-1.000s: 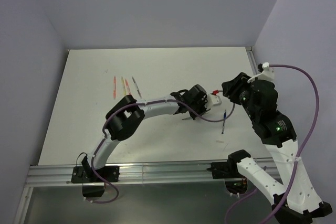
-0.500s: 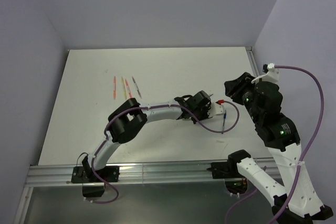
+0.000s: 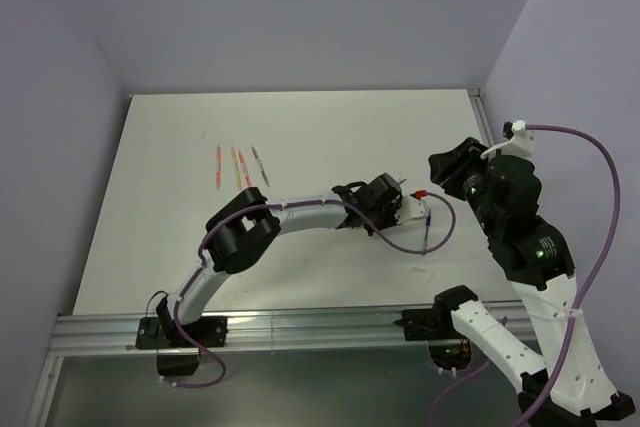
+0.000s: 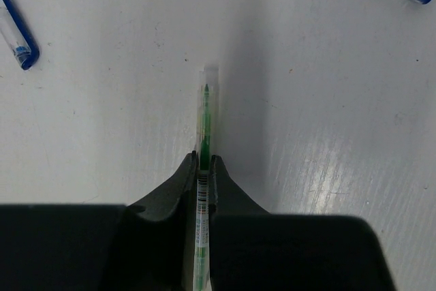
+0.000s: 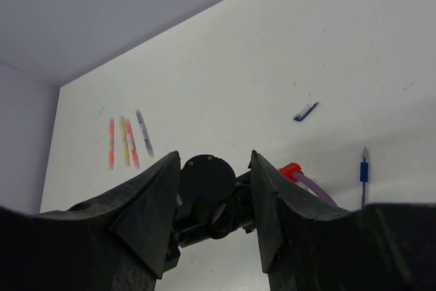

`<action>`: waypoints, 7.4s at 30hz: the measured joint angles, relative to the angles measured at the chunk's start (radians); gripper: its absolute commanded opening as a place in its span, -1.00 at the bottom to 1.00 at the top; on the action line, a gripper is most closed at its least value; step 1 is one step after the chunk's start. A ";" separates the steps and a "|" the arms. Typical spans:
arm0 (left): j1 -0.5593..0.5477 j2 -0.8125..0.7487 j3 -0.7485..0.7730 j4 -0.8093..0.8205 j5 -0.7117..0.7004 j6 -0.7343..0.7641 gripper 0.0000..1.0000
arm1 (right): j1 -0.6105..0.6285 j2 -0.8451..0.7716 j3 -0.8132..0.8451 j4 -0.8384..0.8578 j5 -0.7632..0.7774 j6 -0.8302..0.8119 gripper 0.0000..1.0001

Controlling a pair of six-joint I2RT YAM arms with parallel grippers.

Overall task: Insert the pens into the pen caps
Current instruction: Place the pen at the center of the board, then pick up the pen from the center of the board.

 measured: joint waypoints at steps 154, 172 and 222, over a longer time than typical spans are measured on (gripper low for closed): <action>-0.048 -0.050 0.067 -0.784 -0.640 -2.333 0.03 | 0.113 -0.245 -0.111 -0.004 -0.200 -0.053 0.20; -0.032 0.001 0.129 -0.850 -0.597 -2.333 -0.12 | 0.141 -0.265 -0.111 -0.005 -0.160 -0.053 0.23; 0.124 -0.560 -0.316 -0.397 -0.646 -1.749 -0.99 | 0.175 -0.084 -0.168 0.103 -0.356 -0.054 0.23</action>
